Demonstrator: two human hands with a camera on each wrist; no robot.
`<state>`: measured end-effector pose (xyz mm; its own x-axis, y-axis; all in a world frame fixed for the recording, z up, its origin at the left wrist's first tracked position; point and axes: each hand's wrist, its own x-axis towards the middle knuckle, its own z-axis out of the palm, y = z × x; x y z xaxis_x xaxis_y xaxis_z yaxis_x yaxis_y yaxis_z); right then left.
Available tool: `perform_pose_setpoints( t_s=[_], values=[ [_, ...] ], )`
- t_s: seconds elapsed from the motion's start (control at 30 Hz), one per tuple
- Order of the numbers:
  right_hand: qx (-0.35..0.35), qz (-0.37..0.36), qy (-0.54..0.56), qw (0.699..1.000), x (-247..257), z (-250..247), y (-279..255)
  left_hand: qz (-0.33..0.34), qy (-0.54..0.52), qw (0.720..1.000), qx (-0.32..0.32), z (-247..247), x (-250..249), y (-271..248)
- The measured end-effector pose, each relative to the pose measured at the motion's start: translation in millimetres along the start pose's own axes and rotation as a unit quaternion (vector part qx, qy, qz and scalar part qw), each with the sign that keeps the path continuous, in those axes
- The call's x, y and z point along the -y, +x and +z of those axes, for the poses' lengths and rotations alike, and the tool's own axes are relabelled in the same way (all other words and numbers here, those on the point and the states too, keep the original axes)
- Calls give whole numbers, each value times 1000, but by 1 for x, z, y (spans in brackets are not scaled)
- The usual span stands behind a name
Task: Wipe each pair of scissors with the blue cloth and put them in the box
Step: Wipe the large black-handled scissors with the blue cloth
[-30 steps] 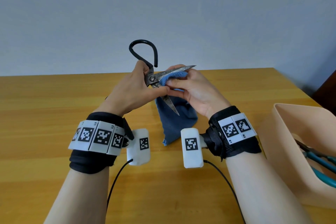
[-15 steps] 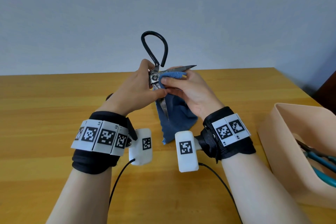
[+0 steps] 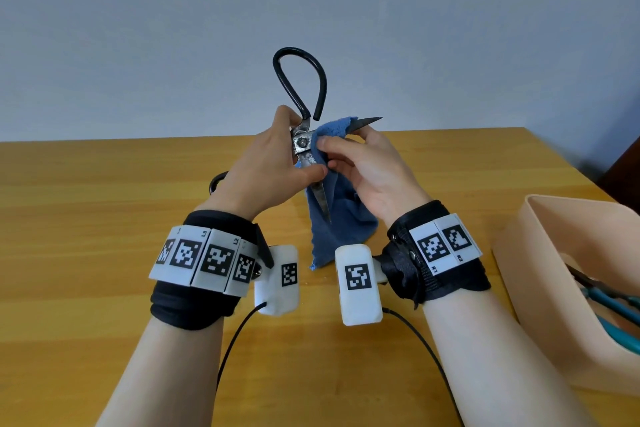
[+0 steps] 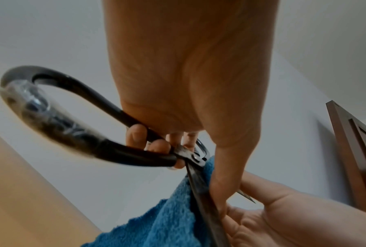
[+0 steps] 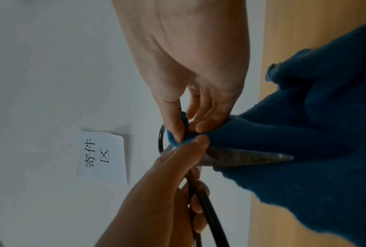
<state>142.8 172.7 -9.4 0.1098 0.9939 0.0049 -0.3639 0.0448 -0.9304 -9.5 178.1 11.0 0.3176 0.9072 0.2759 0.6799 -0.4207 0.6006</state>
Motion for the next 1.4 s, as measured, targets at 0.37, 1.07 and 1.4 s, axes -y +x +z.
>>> perform_pose_setpoints(
  t_s=[0.37,1.07,1.4],
  values=[
    [18,-3,2,1000,-2,0,-2,14,1,1000,-4,-1,5,0],
    [-41,-32,47,998,5,-8,4,21,-30,999,-31,-7,12,4],
    [36,-12,9,999,5,-2,-1,44,-19,998,-28,-4,7,3]
  ],
)
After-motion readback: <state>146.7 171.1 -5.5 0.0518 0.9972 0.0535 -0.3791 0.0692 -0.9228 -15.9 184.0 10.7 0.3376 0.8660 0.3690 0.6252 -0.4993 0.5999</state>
